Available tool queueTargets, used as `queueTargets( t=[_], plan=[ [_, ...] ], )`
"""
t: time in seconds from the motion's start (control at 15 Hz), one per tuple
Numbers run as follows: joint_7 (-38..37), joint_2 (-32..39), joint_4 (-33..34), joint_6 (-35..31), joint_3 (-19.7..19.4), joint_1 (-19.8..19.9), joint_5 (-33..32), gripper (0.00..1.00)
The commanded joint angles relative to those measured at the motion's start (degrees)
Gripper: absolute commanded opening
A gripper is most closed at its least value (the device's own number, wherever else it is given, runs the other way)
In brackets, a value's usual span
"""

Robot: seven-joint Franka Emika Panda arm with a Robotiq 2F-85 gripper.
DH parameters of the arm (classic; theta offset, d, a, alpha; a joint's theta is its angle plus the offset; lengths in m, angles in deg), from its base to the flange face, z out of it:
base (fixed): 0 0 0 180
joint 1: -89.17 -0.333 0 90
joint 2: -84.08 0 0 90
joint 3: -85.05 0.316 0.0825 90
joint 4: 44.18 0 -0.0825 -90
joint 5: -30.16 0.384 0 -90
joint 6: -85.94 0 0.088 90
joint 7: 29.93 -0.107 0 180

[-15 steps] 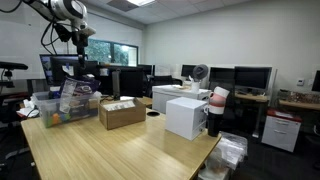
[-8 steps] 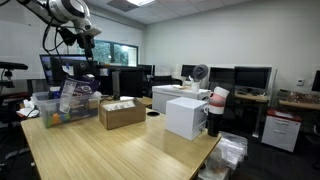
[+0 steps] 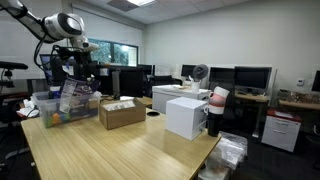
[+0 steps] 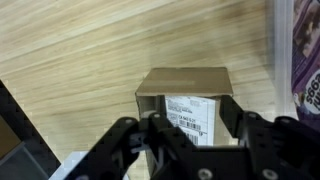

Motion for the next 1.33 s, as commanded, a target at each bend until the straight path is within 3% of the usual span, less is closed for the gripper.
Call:
queueTargets(
  t=[0.0,0.33,0.67,1.27],
  plan=[
    [2.42,-2.8,-5.76,-6.95,0.79,0.92,2.49,0.31],
    [2.88,-3.53,-8.49,-14.88,1.3,0.53,6.27,0.06],
    [5.39,-3.88,-9.63,-19.43,2.44,-0.16,11.22,0.0],
    [13.15,-3.4,-9.23,-20.7,3.33,-1.74,22.63,0.02]
  ],
)
